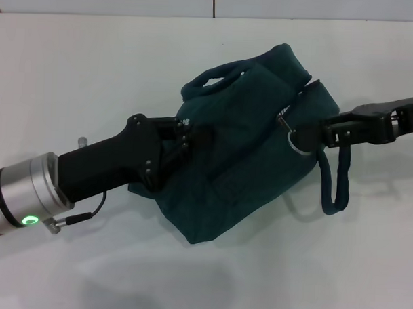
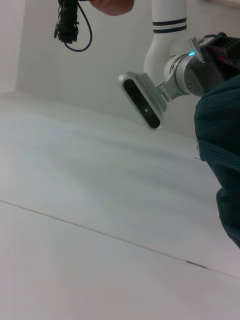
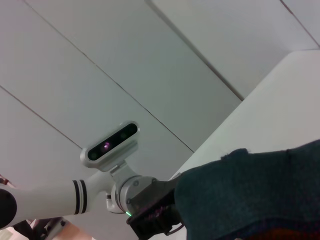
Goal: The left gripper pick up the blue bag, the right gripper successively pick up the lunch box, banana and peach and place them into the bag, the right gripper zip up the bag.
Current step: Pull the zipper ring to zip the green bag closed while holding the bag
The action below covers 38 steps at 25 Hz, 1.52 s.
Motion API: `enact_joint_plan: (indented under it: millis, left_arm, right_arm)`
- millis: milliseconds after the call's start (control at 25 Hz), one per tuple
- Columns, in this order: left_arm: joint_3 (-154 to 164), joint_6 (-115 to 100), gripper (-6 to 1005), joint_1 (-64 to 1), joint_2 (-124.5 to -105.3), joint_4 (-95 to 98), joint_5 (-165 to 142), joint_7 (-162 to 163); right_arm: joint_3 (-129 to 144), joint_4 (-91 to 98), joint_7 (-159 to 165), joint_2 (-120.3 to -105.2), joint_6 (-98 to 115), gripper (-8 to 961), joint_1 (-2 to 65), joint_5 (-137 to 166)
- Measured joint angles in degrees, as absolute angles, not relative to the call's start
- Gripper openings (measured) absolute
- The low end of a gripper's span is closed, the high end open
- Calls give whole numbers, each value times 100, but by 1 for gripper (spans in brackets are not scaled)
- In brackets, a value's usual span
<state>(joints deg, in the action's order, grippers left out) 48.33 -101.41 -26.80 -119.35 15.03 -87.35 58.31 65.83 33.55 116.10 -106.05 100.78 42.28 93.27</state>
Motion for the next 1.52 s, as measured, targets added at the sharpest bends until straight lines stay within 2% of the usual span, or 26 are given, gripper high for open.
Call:
enact_joint_plan:
  millis: [240, 560, 760, 1200, 1520]
  left_arm:
    - [4832, -10141, 65, -2673, -11935, 1502, -8735, 5844]
    - [4834, -10142, 65, -2685, -11935, 1503, -8734, 5845]
    - [4834, -10142, 65, -2688, -11935, 1503, -8734, 5845]
    - [4834, -10142, 65, -2690, -11935, 1503, -8737, 5845]
    - [4834, -10142, 64, -2690, -11935, 1503, -8737, 5845]
  right_arm:
    - [6557, 3416, 11610, -10622, 10089, 437, 4207, 9327]
    - [6589, 3488, 11576, -10652, 10086, 601, 4247, 9335]
    - [6592, 3561, 11541, -10665, 10049, 563, 4268, 9431]
    - [6568, 3632, 11548, -10758, 10036, 182, 4336, 9642]
    - [6555, 3632, 11546, -10748, 10050, 167, 4328, 9625]
